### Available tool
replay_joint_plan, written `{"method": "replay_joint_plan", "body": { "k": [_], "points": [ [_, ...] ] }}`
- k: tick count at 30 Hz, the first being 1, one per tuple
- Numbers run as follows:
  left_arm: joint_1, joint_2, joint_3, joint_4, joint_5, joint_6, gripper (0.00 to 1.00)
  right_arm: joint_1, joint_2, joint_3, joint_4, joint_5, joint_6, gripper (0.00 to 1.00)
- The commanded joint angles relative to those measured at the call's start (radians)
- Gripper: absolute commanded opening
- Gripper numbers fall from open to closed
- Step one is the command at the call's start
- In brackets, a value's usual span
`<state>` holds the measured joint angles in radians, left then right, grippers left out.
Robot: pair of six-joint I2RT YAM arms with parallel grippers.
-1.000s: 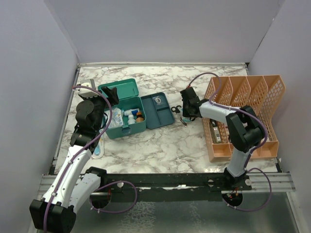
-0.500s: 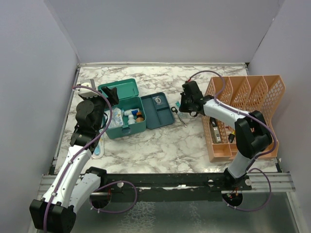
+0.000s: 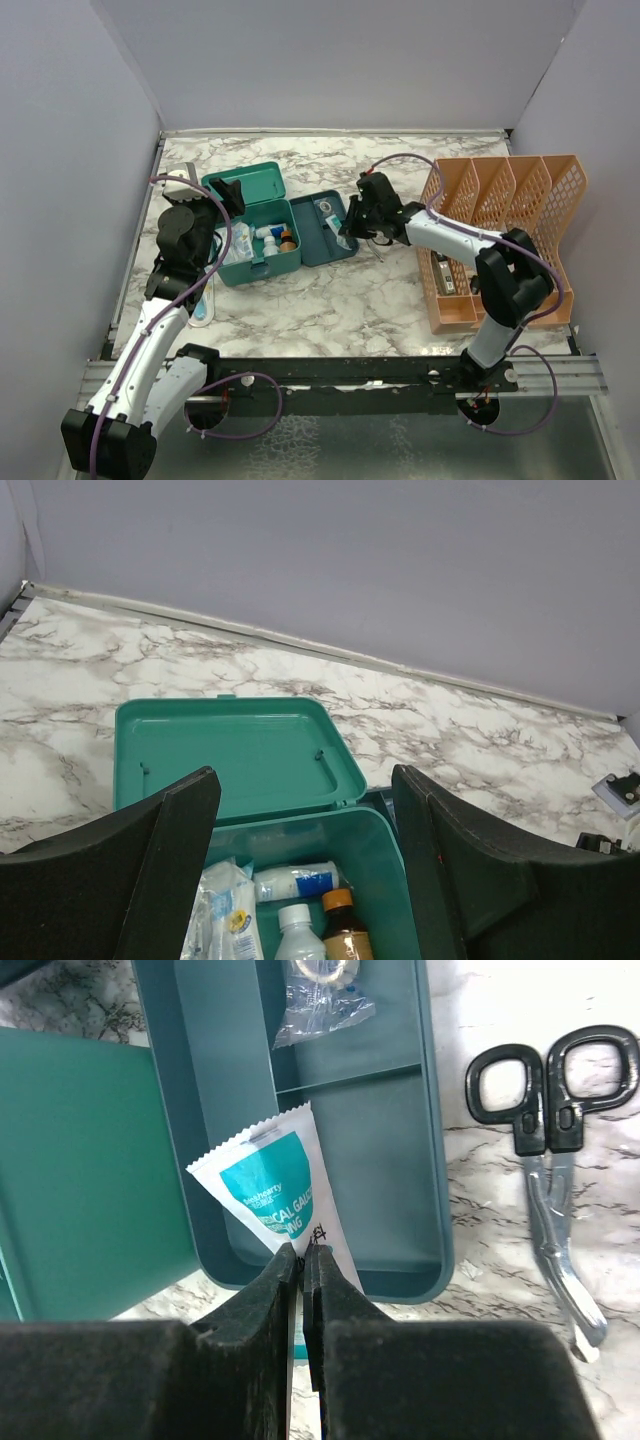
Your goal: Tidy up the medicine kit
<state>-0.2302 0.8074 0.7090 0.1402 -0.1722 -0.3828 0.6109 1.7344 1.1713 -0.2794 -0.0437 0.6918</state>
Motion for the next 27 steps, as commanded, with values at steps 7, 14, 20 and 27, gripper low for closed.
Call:
{"method": "replay_joint_plan", "body": {
  "k": [7,14,20,27],
  "points": [
    [0.003,0.003,-0.005,0.002,0.002,-0.001,0.73,0.039,0.132,0.078,0.006,0.113,0.021,0.07],
    [0.003,0.006,-0.005,0.001,0.000,0.001,0.73,0.069,0.192,0.136,-0.050,0.203,-0.030,0.19],
    [0.003,0.006,-0.005,0.001,-0.005,0.005,0.73,0.077,0.163,0.159,-0.064,0.207,-0.067,0.37],
    [0.003,0.008,-0.004,0.001,-0.004,0.006,0.73,0.077,0.147,0.173,-0.061,0.225,-0.149,0.38]
  ]
}}
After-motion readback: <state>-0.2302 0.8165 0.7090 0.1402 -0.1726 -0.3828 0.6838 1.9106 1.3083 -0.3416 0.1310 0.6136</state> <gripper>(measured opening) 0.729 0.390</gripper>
